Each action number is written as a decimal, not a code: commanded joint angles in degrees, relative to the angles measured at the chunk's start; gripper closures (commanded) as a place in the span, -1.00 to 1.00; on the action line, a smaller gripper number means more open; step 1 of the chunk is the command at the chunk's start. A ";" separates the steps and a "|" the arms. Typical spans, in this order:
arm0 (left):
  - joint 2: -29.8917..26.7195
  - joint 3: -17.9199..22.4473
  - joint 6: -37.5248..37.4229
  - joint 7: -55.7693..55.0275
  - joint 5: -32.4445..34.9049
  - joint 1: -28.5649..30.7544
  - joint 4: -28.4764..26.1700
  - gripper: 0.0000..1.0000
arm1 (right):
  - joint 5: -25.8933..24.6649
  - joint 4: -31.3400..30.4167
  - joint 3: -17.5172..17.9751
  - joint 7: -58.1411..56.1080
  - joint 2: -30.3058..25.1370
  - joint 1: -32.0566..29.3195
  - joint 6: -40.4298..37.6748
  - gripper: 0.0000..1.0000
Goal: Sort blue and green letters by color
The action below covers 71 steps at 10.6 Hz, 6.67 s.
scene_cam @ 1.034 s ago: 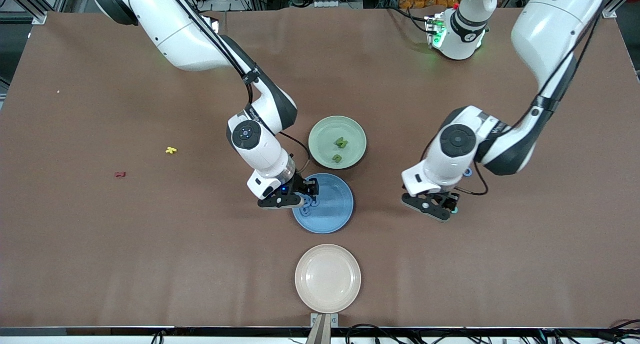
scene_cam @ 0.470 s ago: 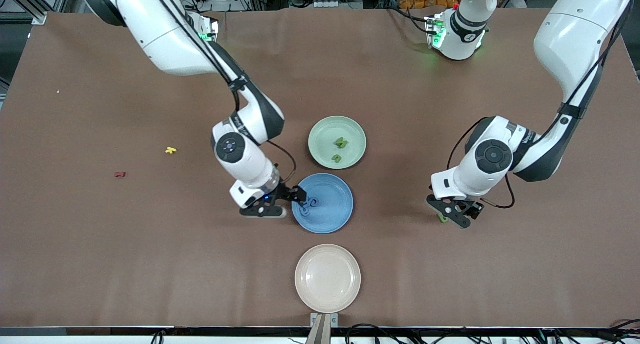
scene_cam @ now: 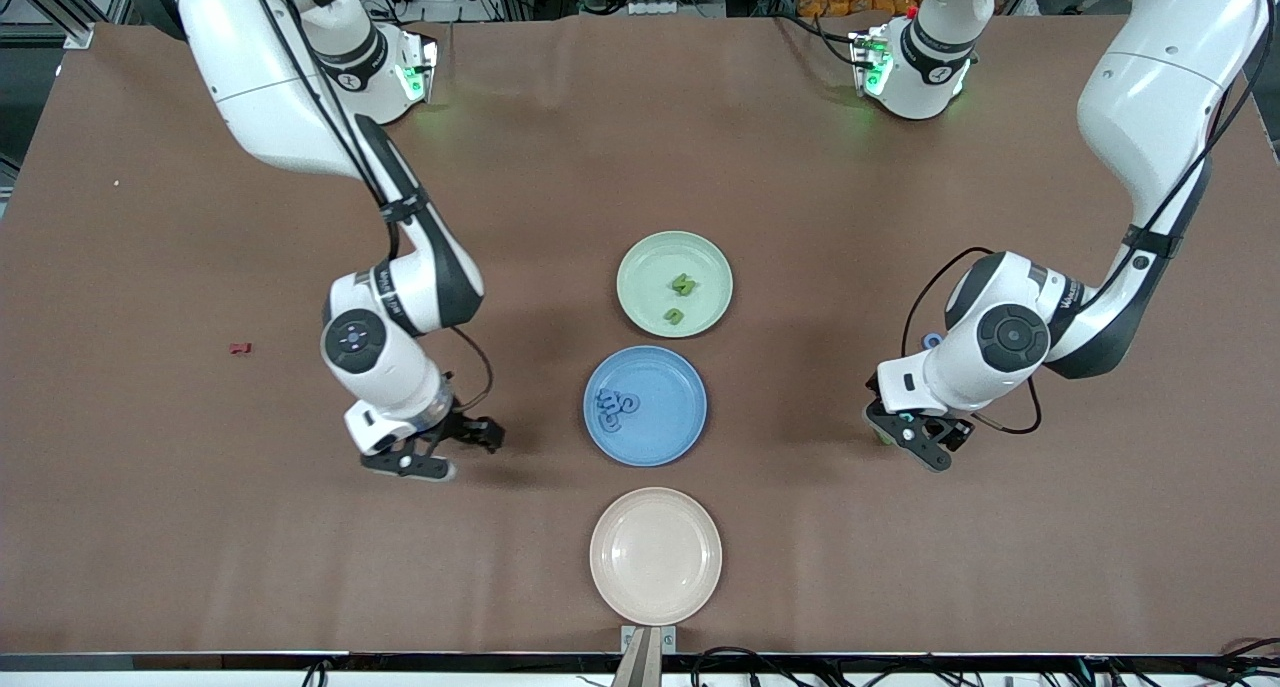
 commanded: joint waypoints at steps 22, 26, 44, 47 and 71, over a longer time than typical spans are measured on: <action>8.02 6.60 5.56 9.09 -0.74 -4.78 6.29 -0.06 | -0.74 -1.60 -4.75 -24.31 -37.87 -21.01 -43.01 -1.00; 7.93 6.60 5.56 8.91 -1.18 -4.78 6.20 0.39 | -0.39 5.77 -7.30 -25.02 -37.70 -19.00 -46.69 -1.00; 1.69 -6.14 -8.85 -55.29 -6.10 -25.13 6.20 1.00 | -0.39 4.75 -7.74 -20.71 -37.87 -12.93 -50.50 -1.00; 2.30 -2.56 -8.68 -72.43 -4.87 -35.16 6.38 1.00 | -0.39 2.37 -7.74 -20.71 -38.23 -12.84 -48.91 -1.00; -27.04 2.46 -21.68 -42.20 -11.72 -15.94 9.62 -1.00 | -0.21 5.35 -2.64 -20.98 -37.52 -18.03 -49.26 -1.00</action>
